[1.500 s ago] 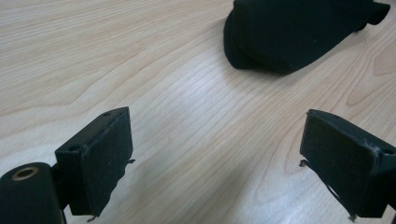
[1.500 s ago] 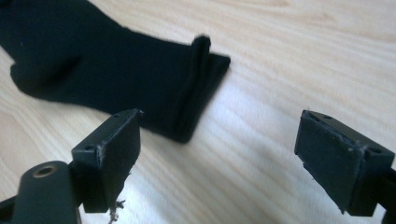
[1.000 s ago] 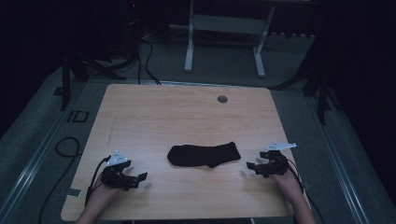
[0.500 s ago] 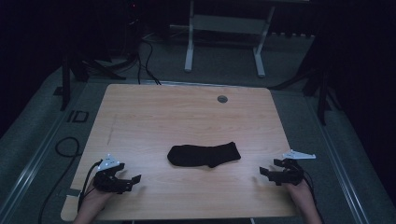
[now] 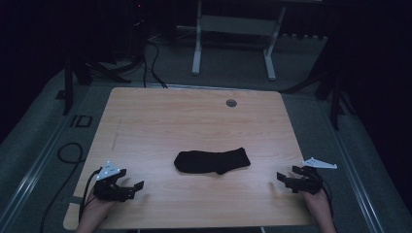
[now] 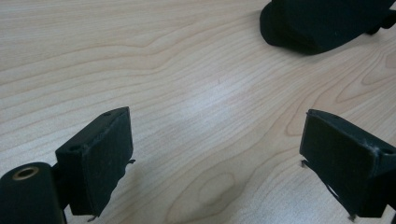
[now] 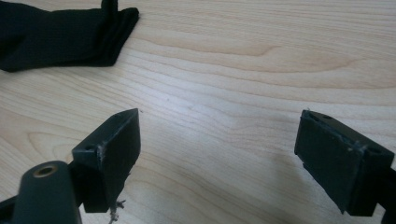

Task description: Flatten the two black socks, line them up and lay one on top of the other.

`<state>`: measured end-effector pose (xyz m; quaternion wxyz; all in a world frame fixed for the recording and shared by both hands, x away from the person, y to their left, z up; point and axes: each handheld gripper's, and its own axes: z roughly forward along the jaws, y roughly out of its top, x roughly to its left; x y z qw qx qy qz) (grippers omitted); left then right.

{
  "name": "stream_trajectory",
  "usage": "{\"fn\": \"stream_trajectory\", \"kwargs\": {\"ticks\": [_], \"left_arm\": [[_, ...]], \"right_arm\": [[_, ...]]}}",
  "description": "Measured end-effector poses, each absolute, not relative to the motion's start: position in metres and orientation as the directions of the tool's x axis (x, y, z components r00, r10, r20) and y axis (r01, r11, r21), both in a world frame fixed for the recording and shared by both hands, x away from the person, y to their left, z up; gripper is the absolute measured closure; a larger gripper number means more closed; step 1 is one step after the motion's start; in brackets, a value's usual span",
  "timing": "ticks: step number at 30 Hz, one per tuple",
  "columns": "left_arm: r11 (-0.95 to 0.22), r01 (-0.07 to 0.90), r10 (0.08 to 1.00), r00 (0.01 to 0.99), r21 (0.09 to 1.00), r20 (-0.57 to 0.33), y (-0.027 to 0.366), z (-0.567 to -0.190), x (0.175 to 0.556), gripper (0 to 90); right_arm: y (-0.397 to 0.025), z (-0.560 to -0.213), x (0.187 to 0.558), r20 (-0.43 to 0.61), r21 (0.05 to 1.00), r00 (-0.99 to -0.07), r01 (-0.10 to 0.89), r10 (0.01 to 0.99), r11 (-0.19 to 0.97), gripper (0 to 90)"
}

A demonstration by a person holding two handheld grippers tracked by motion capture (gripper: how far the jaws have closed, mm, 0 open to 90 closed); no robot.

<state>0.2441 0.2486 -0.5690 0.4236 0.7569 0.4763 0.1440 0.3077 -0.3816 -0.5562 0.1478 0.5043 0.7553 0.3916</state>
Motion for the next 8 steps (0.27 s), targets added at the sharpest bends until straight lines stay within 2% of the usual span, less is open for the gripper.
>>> {"fn": "stream_trajectory", "kwargs": {"ticks": [8], "left_arm": [[-0.184, 0.598, 0.838, 0.510, 0.780, -0.193, 0.2485, -0.5703, 0.2432, 10.0]], "right_arm": [[-0.3823, -0.5570, 0.3083, 0.173, 0.742, -0.451, 0.644, 0.876, 0.186, 14.3]]}}
